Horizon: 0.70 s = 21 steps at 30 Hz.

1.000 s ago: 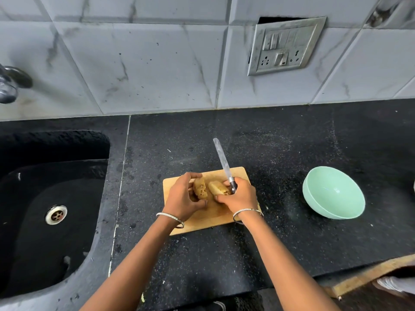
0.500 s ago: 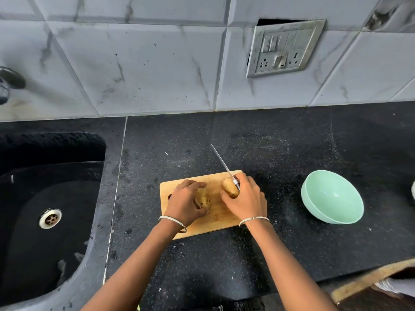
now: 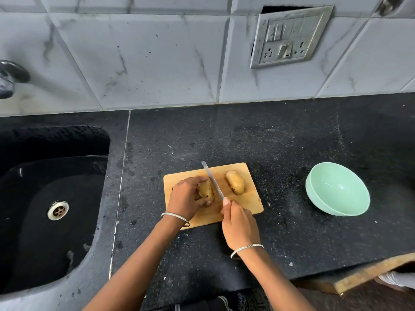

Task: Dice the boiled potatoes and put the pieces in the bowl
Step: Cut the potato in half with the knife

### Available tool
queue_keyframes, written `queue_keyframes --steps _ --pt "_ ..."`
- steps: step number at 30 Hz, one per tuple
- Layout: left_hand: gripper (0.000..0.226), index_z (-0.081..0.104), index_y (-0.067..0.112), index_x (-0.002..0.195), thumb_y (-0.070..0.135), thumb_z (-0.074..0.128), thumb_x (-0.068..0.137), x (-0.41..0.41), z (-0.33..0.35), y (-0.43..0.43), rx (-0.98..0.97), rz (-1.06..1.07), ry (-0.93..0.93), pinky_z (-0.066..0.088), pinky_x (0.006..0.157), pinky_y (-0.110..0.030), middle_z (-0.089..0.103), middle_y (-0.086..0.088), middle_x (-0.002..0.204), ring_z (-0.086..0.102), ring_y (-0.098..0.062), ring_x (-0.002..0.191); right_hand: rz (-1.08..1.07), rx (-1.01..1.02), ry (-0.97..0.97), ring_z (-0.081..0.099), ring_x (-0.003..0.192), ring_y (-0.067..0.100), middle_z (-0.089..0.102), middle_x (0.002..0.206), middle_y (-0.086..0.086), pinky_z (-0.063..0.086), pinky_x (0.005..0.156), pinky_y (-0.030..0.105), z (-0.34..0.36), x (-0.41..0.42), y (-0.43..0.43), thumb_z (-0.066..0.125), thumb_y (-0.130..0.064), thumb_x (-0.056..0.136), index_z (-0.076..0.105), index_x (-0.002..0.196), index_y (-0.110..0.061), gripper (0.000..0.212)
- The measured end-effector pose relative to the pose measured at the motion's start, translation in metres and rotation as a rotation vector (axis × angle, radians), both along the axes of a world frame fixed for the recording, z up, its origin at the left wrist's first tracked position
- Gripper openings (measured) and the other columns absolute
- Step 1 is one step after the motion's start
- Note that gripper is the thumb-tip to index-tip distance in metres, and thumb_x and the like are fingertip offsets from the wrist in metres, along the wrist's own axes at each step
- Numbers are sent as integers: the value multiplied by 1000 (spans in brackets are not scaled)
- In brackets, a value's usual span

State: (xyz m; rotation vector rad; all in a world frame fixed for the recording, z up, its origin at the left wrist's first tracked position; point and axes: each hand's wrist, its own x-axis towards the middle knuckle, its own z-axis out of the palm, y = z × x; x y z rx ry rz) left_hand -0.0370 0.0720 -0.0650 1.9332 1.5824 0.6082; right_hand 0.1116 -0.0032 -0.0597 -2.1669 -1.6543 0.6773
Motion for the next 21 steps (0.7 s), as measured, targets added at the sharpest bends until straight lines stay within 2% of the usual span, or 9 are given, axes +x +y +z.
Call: queue_keyframes --steps 6,14,18,21 --pt "58 64 28 120 27 86 66 1 2 -6 17 0 39 51 84 -31 70 4 107 65 -18 93 5 -69 -8 64 88 35 66 93 10 45 68 40 3 -10 -6 18 -45 104 49 91 -17 43" --pt "54 67 28 118 28 85 67 1 -1 -2 -11 2 64 53 84 -36 70 1 113 65 -21 93 32 -76 5 62 88 38 65 94 13 44 67 41 7 -14 -6 20 -45 104 52 97 -15 44" --pt "52 68 29 117 28 84 67 1 -5 2 -25 0 78 52 83 -37 72 -2 106 65 -23 92 52 -87 28 62 87 38 64 90 12 49 70 45 5 -11 -3 22 -44 104 52 91 -16 43" --pt "51 68 30 117 29 84 68 1 -8 2 -17 -1 86 51 83 -35 72 -3 99 64 -23 91 54 -97 23 61 90 39 65 93 14 48 72 44 7 -13 3 23 -43 104 54 93 -14 44"
